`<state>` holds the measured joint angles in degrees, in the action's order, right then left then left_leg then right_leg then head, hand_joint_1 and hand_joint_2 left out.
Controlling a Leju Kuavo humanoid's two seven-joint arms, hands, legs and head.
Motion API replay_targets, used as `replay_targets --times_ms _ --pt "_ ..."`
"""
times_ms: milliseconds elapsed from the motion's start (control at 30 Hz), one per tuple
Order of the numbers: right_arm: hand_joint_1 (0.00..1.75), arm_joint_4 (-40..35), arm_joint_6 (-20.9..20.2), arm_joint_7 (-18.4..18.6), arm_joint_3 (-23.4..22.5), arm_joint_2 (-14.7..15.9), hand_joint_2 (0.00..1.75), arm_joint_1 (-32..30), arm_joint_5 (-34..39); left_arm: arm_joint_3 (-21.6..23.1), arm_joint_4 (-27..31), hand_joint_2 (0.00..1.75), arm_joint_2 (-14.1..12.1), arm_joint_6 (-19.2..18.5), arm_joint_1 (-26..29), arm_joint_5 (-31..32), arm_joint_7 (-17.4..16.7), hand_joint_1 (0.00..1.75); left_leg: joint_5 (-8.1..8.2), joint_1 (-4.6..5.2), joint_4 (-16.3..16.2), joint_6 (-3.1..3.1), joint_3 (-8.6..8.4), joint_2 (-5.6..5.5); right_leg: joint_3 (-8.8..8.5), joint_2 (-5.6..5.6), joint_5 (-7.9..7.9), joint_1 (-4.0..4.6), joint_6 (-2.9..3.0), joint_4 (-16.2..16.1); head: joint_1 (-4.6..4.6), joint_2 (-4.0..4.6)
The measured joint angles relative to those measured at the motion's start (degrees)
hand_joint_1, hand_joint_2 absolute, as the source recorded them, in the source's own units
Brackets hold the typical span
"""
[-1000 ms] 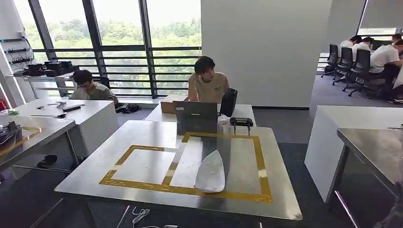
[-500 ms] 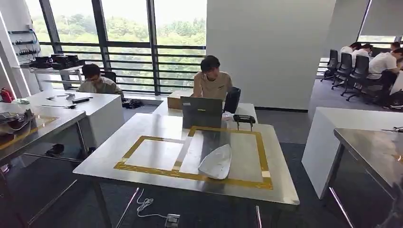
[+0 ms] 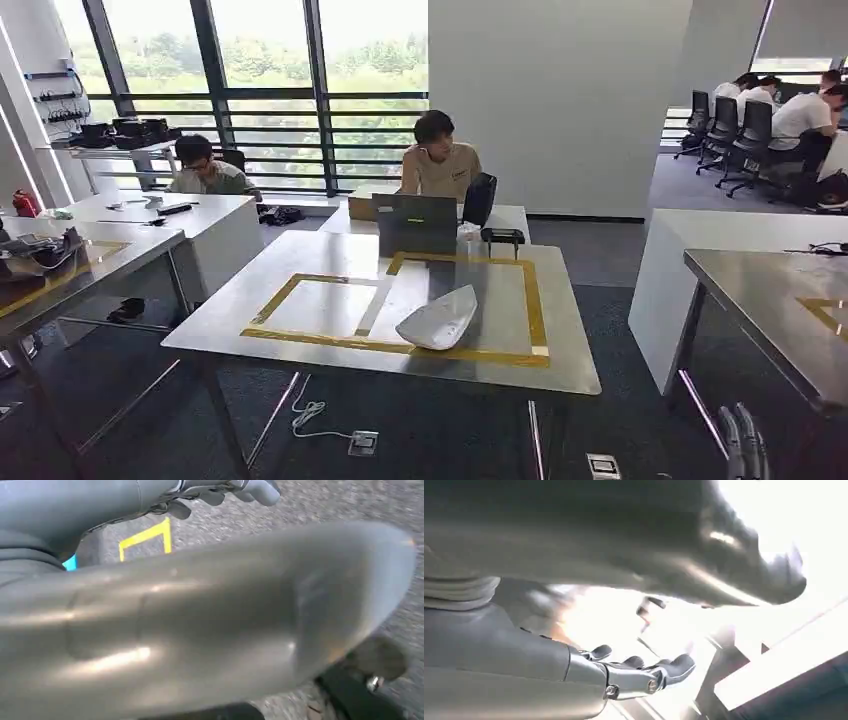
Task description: Take the parts from the cabinet and place them on the table.
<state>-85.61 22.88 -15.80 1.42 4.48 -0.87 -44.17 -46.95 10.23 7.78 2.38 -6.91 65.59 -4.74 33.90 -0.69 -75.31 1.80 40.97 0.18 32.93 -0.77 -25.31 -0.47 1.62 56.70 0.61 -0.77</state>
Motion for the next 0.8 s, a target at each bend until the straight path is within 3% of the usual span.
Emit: replay_targets --times_ms 33,100,133,167,200,233,300,333,367,433,467,500,533,567,633,667,700,800 --pt "0.00 6.67 -2.34 0.83 -1.11 -0.31 0.00 0.92 0.35 0.13 0.00 0.00 -0.15 0.17 -0.09 0.00 -0.30 0.00 -1.80 -0.02 0.20 0.02 -1.16 -0.04 1.02 0.06 0.79 -0.04 -0.19 0.11 0.00 0.00" --pt "0.00 18.80 -2.48 -0.38 -2.71 -0.46 0.00 3.08 1.25 0.13 0.02 0.00 -0.44 0.17 -0.41 -0.39 -0.37 0.00 -5.81 -0.23 7.06 0.20 -6.44 -0.02 2.82 0.06 1.85 -0.33 -0.85 0.57 -0.18 -0.02" --pt "0.00 24.18 -1.70 -1.63 -3.38 -0.57 0.00 4.08 1.73 0.13 0.04 0.00 -0.50 0.17 -0.54 -0.55 -0.37 0.00 -5.75 -0.41 12.15 0.54 -9.84 -0.03 3.55 0.04 2.19 -0.46 -1.28 1.04 -0.28 -0.02" --pt "0.00 28.19 -1.48 -2.09 -3.95 -0.55 0.00 5.01 2.01 0.13 0.02 0.00 -0.33 0.17 -0.73 -0.70 -0.37 0.00 -3.45 -0.06 15.83 0.91 -12.46 -0.24 4.30 0.01 2.52 -0.22 -1.73 1.33 -0.28 -0.02" --pt "0.00 32.14 -2.31 -1.31 -4.39 -0.57 0.00 6.19 2.16 0.13 0.02 0.00 -0.37 0.17 -0.74 -0.81 -0.37 0.00 -3.32 0.03 16.73 -0.36 -12.39 -0.59 4.51 -0.04 3.03 -0.07 -2.07 1.48 -0.45 -0.02" --pt "0.00 36.34 -4.37 0.48 -4.63 -0.66 0.00 7.44 2.27 0.13 0.00 0.00 -0.42 0.17 -0.67 -0.77 -0.35 0.00 -3.55 0.01 16.76 -0.55 -11.75 -0.53 4.42 -0.01 3.67 -0.01 -2.27 1.35 -0.61 -0.02" --pt "0.00 44.98 -9.60 4.59 -5.35 -0.65 0.00 9.20 3.02 0.20 0.00 0.00 -0.44 0.55 -0.69 0.11 -0.55 0.00 -4.24 0.20 16.54 -1.66 -11.35 -0.58 4.47 -0.02 4.62 -0.09 -2.95 0.83 -0.94 -0.02" --pt "0.00 49.85 -12.74 6.74 -6.03 -0.80 0.00 9.46 3.63 0.39 0.02 0.00 -0.46 0.63 -0.78 0.41 -0.74 0.00 -4.87 -0.04 16.73 -2.55 -10.97 -0.40 4.80 0.06 3.69 -0.34 -3.22 1.30 -0.98 0.00" --pt "0.00 53.35 -15.26 9.12 -6.56 -1.09 0.00 9.46 4.16 0.46 0.02 0.00 -0.59 0.63 -0.91 0.39 -0.74 0.00 -5.32 0.05 16.83 -3.02 -10.24 -0.51 5.57 0.20 0.81 -0.32 -3.39 3.25 -1.03 0.00" --pt "0.00 58.91 -19.89 14.86 -7.66 -1.88 0.00 9.10 4.85 0.48 0.02 0.00 -0.79 0.37 -0.89 0.70 -0.35 0.00 -6.60 0.43 16.72 -3.63 -8.64 -0.52 8.35 0.38 -5.92 -0.27 -3.48 12.06 -1.25 0.00" --pt "0.00 62.13 -21.56 17.97 -8.10 -2.33 0.00 8.67 5.16 0.54 0.02 0.00 -0.89 0.26 -0.76 1.20 -0.35 0.00 -7.20 0.72 16.63 -3.82 -7.71 -0.52 9.62 0.42 -8.39 -0.19 -3.35 16.99 -1.25 0.00" --pt "0.00 64.01 -22.22 19.85 -8.54 -2.69 0.00 7.98 5.25 0.63 0.00 0.00 -1.01 0.26 -0.59 1.42 -0.35 0.00 -7.70 1.00 16.47 -3.92 -6.90 -0.52 9.80 0.48 -9.11 -0.04 -3.07 19.66 -1.27 0.00" --pt "0.00 65.74 -22.79 21.60 -9.04 -3.01 0.00 7.24 5.64 0.83 0.00 0.00 -1.07 0.09 -0.41 1.64 -0.39 0.00 -8.08 1.21 16.32 -3.97 -6.22 -0.50 8.66 0.55 -8.39 0.19 -2.71 19.53 -1.31 0.00" --pt "0.00 67.00 -22.99 22.82 -9.53 -3.21 0.00 6.48 5.97 0.98 0.00 0.00 -1.16 -0.02 -0.29 1.66 -0.48 0.00 -8.43 1.41 16.16 -4.02 -5.63 -0.49 6.08 0.59 -6.64 0.52 -2.22 16.93 -1.31 -0.02" --pt "0.00 68.91 -23.25 23.77 -10.64 -3.45 0.00 5.41 6.38 1.05 0.00 0.00 -1.27 -0.07 -0.23 1.70 -0.55 0.00 -9.04 1.73 16.06 -4.04 -5.05 -0.47 -1.23 0.69 -3.65 1.55 -0.78 7.24 -1.38 -0.02" --pt "0.00 69.55 -23.38 23.84 -10.97 -3.34 0.00 5.38 6.45 1.11 0.00 0.00 -1.09 -0.11 -0.26 1.70 -0.54 0.00 -9.46 1.59 16.06 -3.94 -4.87 -0.18 -3.94 0.64 -5.48 1.91 0.58 2.27 -1.33 0.00" --pt "0.00 70.34 -23.44 24.30 -11.36 -3.43 0.00 5.34 6.58 1.11 0.02 0.00 -1.11 -0.22 -0.33 1.73 -0.57 0.00 -9.97 1.54 16.18 -3.53 -4.71 -0.04 -4.79 0.46 -5.24 2.09 0.31 0.83 -1.36 0.00" --pt "0.00 72.22 -23.77 27.32 -12.85 -3.47 0.00 4.90 8.20 1.29 0.00 0.00 -1.11 -0.75 -0.40 1.88 -0.54 0.00 -11.51 1.03 17.08 -2.55 -4.70 0.16 -4.30 0.59 -3.86 2.63 1.20 0.02 -1.55 0.00"
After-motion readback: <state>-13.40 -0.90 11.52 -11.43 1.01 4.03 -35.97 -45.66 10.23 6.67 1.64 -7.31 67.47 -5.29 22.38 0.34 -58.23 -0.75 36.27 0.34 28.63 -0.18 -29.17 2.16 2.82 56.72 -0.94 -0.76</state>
